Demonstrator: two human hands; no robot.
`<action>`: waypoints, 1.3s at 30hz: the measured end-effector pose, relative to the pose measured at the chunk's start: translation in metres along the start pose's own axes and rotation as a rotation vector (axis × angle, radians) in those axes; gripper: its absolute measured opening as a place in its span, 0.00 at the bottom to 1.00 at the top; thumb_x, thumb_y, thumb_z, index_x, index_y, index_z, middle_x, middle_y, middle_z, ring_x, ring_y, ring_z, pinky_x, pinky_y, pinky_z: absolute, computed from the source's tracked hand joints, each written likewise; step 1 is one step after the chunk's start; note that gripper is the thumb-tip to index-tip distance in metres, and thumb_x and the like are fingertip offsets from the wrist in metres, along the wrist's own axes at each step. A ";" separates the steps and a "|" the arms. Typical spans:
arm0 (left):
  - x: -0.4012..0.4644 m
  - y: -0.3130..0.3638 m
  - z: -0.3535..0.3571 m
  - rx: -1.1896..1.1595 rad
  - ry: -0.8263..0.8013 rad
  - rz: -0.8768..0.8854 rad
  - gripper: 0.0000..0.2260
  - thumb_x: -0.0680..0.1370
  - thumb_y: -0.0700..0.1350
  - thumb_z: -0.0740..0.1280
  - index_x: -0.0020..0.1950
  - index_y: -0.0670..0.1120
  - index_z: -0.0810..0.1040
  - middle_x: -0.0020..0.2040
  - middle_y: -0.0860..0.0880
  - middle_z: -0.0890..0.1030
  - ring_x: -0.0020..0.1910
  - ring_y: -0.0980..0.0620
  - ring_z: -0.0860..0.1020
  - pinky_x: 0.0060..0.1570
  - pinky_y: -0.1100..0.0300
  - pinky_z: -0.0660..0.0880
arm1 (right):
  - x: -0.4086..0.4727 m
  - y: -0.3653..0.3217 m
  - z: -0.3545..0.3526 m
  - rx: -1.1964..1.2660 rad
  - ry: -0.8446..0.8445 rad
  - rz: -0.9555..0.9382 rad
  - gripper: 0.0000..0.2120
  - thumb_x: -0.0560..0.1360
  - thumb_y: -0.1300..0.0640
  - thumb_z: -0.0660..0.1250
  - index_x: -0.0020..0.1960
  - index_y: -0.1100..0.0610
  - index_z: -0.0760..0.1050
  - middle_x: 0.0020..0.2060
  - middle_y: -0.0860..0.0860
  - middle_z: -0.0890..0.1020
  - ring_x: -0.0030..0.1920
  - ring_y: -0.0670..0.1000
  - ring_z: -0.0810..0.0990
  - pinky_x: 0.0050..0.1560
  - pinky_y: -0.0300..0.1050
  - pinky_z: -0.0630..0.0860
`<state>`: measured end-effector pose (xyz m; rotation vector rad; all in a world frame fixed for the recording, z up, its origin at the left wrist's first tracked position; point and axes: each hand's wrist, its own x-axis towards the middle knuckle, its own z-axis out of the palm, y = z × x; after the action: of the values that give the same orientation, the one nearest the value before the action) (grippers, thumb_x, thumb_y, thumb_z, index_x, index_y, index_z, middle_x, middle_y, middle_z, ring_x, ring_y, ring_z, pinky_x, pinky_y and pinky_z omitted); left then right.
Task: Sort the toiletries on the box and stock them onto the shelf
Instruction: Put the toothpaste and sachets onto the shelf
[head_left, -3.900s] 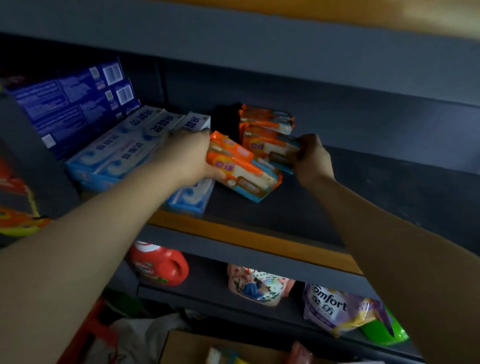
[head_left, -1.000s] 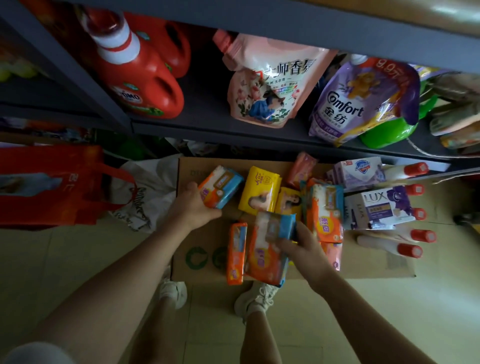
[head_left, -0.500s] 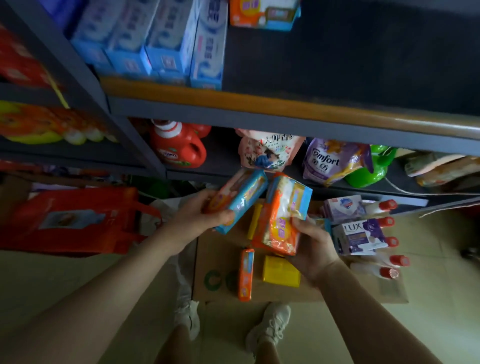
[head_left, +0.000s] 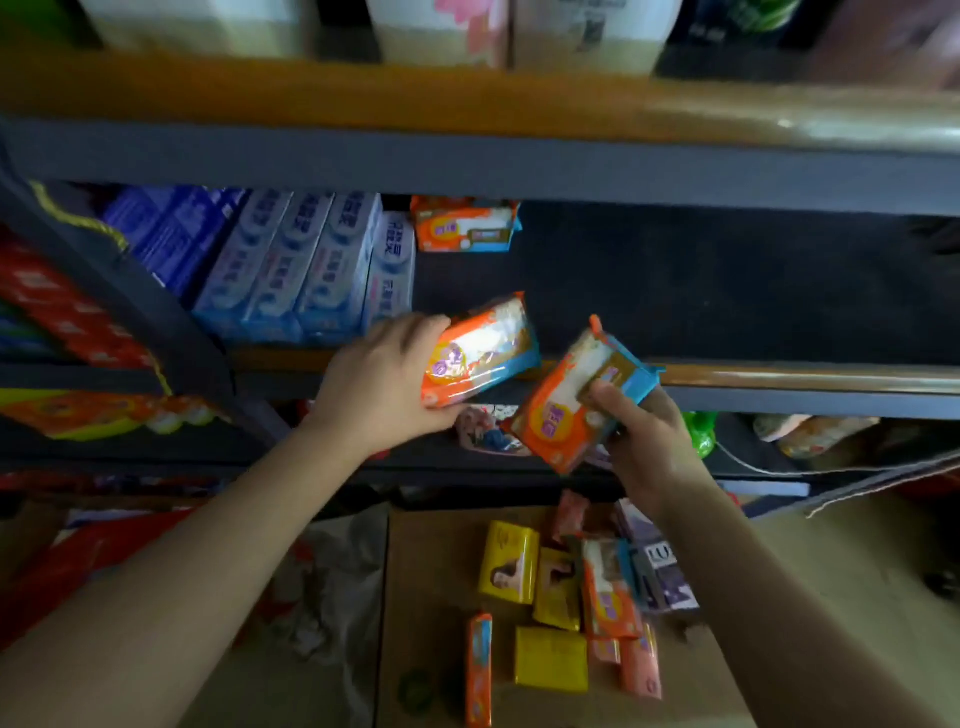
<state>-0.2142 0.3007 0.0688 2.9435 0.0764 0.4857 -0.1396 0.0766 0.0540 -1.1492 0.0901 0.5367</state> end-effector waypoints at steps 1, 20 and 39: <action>0.011 -0.001 0.002 0.008 -0.002 0.005 0.39 0.55 0.52 0.80 0.60 0.42 0.68 0.51 0.40 0.79 0.46 0.38 0.79 0.37 0.51 0.77 | 0.006 -0.003 -0.001 0.028 0.003 -0.007 0.12 0.67 0.62 0.67 0.50 0.57 0.74 0.36 0.49 0.84 0.37 0.47 0.83 0.35 0.40 0.79; 0.124 -0.056 0.066 0.132 -0.166 -0.210 0.39 0.72 0.47 0.72 0.76 0.46 0.53 0.72 0.41 0.56 0.69 0.38 0.58 0.68 0.47 0.60 | 0.131 -0.031 0.028 -0.266 0.015 -0.103 0.16 0.73 0.63 0.68 0.58 0.57 0.67 0.55 0.54 0.77 0.54 0.54 0.80 0.46 0.49 0.81; 0.081 -0.054 0.040 -0.122 0.166 -0.023 0.17 0.73 0.38 0.63 0.61 0.38 0.74 0.63 0.39 0.72 0.62 0.39 0.71 0.59 0.48 0.70 | 0.173 -0.017 0.055 -1.226 0.128 -0.356 0.29 0.67 0.49 0.75 0.63 0.54 0.68 0.57 0.53 0.77 0.58 0.54 0.76 0.59 0.50 0.74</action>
<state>-0.1255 0.3538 0.0478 2.7756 0.0969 0.7043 0.0074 0.1820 0.0335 -2.3327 -0.3852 0.1519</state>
